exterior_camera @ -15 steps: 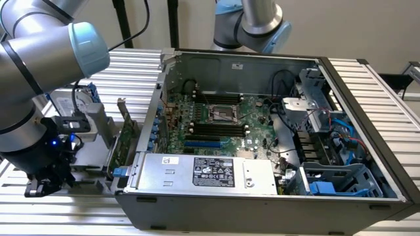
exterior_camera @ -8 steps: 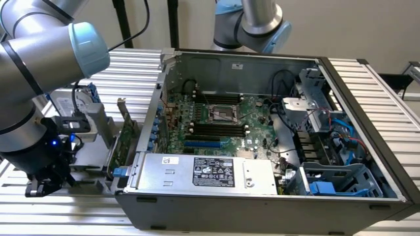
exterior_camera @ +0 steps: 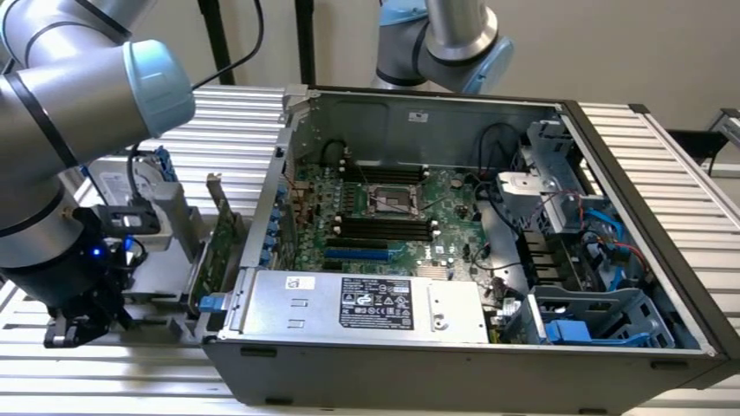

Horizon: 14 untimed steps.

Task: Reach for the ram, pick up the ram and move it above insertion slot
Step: 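Pick up the ram and move it above insertion slot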

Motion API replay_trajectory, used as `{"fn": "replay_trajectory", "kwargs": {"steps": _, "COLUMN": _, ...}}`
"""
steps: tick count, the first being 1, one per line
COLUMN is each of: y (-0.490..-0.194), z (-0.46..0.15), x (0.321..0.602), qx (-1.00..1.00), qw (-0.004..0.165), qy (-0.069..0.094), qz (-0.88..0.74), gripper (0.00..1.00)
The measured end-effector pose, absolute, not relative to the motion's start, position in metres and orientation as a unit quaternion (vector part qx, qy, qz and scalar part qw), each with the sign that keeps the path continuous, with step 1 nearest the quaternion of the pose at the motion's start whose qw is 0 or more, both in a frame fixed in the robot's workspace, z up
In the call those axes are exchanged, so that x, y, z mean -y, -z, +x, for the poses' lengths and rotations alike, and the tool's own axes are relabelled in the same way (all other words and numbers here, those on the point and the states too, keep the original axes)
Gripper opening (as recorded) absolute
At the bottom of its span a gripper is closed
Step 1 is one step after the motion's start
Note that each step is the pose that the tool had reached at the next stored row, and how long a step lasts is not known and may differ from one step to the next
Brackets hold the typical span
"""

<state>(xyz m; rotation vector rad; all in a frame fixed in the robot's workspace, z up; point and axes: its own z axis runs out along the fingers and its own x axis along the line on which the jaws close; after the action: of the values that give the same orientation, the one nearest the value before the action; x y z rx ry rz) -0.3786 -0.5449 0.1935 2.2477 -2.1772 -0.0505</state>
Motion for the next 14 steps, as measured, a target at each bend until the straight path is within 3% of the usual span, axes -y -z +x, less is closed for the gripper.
{"fn": "replay_trajectory", "kwargs": {"steps": 14, "y": -0.1941, "z": -0.3782, "x": 0.5444, "qx": 0.701, "qw": 0.009, "qy": 0.014, "qz": 0.713, "gripper": 0.14}}
